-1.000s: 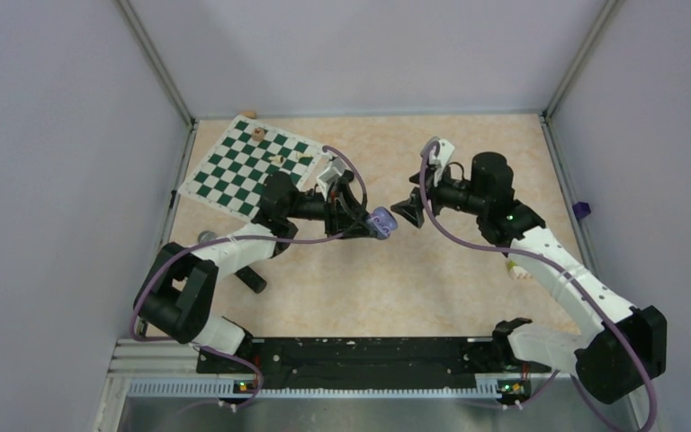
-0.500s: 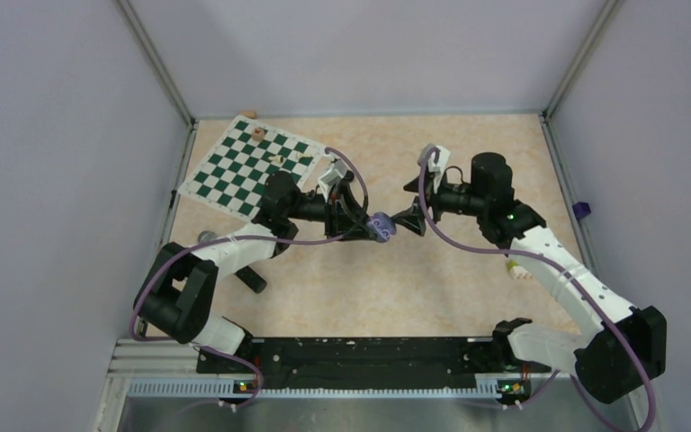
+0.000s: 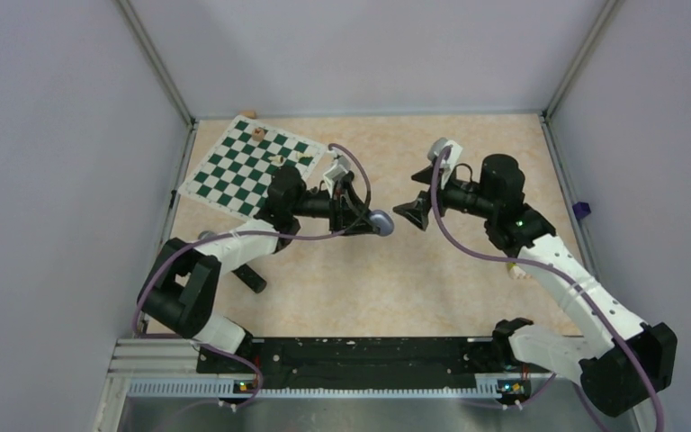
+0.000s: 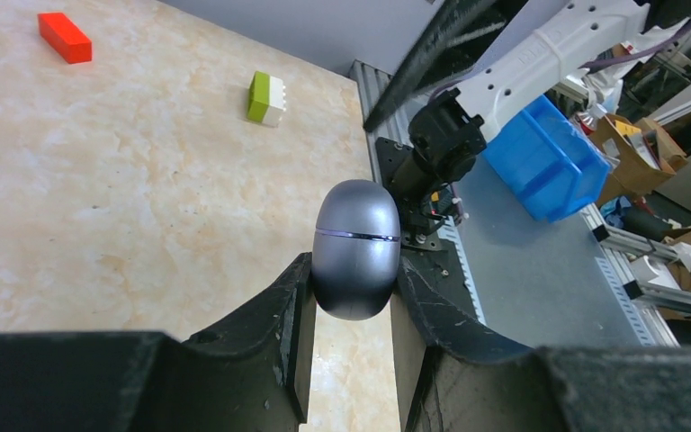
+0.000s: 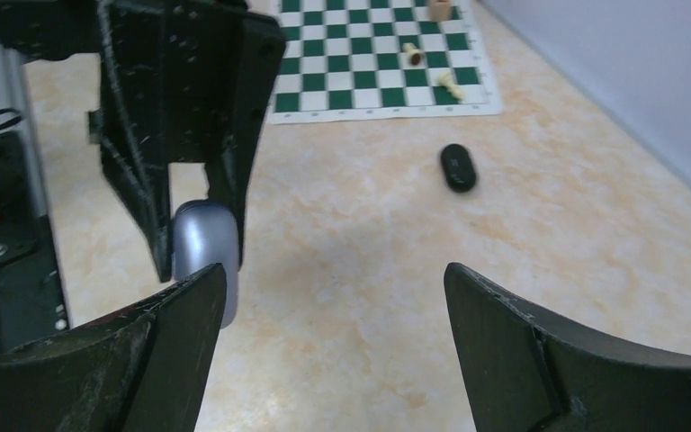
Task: Insert the wireless bluetooth earbuds into the charging case
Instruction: Place the charging case with the earbuds at the center of the board.
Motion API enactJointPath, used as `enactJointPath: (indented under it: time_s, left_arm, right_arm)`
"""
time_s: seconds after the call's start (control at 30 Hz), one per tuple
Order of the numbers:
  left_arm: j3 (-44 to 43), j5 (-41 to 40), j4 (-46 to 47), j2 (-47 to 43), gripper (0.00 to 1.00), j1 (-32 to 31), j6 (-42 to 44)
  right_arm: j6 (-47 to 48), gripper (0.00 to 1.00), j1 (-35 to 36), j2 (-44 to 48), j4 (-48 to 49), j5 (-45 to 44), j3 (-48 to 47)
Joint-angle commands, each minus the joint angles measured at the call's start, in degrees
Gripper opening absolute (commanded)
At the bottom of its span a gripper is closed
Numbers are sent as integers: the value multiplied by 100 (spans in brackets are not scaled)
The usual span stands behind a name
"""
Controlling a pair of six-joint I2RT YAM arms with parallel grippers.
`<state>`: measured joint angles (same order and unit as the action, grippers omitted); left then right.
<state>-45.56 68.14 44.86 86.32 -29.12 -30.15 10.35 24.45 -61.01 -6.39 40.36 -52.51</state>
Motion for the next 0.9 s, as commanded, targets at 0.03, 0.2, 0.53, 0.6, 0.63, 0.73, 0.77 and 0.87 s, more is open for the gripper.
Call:
enactJointPath:
  time_s: [0.03, 0.2, 0.53, 0.6, 0.63, 0.73, 0.77, 0.87]
  left_arm:
    - [-547, -341, -951, 232, 0, -20, 727]
    - [-1256, -402, -2208, 735, 0, -5, 1284]
    - [-3795, -1626, -4761, 2397, 0, 63, 1792]
    - [-4329, -1866, -4861, 2874, 0, 94, 1340]
    - [-4566, -1904, -4843, 3110, 0, 126, 1084]
    - [-5246, -2004, -4745, 3867, 0, 194, 245]
    - [-5441, -1988, -4683, 4083, 0, 217, -34]
    - [-5817, -2071, -4532, 4586, 0, 271, -651]
  right_arm:
    - [-417, 91, -186, 337, 902, -2143, 19]
    - [-640, 91, -533, 425, 1107, -3626, 39]
    - [-675, 94, -1012, 551, 1132, -4558, 4]
    - [-674, 94, -1065, 551, 1132, -4576, 4]
    - [-668, 94, -1089, 548, 1133, -4585, -1]
    - [-655, 94, -1131, 517, 1124, -4607, -5]
    - [-657, 94, -1142, 512, 1123, -4612, -5]
    - [-656, 94, -1161, 492, 1116, -4577, 2]
